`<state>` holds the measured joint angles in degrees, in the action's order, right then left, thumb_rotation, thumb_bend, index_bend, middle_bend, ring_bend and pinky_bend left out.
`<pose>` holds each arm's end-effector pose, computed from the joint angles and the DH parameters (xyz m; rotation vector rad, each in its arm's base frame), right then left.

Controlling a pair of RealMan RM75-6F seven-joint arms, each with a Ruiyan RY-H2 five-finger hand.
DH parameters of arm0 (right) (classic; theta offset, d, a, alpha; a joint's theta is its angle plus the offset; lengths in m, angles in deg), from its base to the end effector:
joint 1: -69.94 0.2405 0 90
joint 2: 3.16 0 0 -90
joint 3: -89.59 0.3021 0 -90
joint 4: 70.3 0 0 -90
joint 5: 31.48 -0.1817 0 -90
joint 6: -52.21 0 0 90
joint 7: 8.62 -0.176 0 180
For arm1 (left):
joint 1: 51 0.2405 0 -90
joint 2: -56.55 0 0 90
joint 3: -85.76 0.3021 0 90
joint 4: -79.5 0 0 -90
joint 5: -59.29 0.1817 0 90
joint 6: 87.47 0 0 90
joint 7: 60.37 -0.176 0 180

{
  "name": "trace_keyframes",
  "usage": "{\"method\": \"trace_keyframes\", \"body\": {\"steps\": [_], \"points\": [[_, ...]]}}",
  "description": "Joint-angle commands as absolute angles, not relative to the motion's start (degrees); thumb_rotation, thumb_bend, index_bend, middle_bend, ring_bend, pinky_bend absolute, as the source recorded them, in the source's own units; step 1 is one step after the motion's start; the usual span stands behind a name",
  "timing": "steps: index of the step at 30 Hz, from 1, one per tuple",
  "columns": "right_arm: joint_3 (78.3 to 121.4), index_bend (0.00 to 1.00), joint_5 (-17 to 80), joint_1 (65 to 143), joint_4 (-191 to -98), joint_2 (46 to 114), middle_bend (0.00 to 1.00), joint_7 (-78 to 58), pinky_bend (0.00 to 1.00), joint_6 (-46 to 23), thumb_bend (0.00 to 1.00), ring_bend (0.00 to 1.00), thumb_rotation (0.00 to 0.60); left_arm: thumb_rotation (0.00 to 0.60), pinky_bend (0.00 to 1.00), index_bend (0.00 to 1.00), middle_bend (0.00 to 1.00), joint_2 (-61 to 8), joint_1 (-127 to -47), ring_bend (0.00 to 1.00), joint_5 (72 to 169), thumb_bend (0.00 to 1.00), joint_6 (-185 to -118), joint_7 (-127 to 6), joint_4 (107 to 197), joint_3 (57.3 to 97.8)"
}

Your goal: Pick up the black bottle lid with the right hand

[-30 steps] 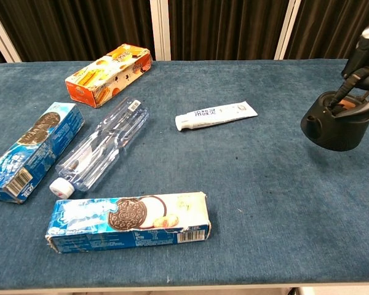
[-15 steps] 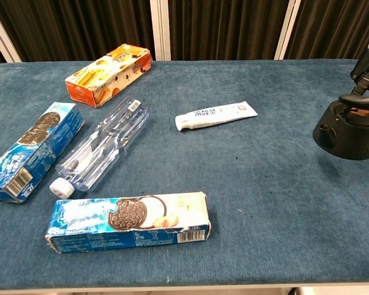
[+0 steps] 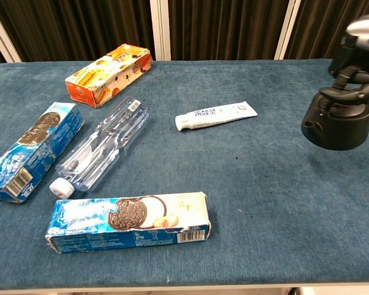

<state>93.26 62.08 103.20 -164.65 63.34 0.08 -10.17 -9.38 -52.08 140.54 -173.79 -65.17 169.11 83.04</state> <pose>-0.1984 -0.3359 0.1187 2.0470 -0.5804 0.9682 -0.3731 0.1896 0.2068 -1.2972 -0.8871 -0.7496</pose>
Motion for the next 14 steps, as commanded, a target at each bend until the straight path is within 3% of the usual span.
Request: {"method": "trace_keyframes", "body": {"steps": [1,7,14], "points": [[94.89,1.00,60.51,105.58,-167.03,64.44,1.00,9.85,0.48,-6.89,0.57,1.00,0.375,0.600,0.00,0.00,0.00,-9.58,-52.04,0.00,140.49,0.13,-173.68,-64.91,168.80,83.11],[96.07,1.00,57.44,107.35,-168.49,66.81,1.00,23.17,0.48,-4.33,0.57,1.00,0.378,0.600,0.00,0.00,0.00,-10.22,-51.95,0.00,140.27,0.13,-173.38,-63.98,167.65,83.17],[96.75,1.00,53.72,108.08,-170.64,68.26,1.00,28.74,0.48,-3.57,0.57,1.00,0.381,0.600,0.00,0.00,0.00,-10.87,-52.20,0.00,139.99,0.13,-172.55,-62.81,166.08,83.10]]}}
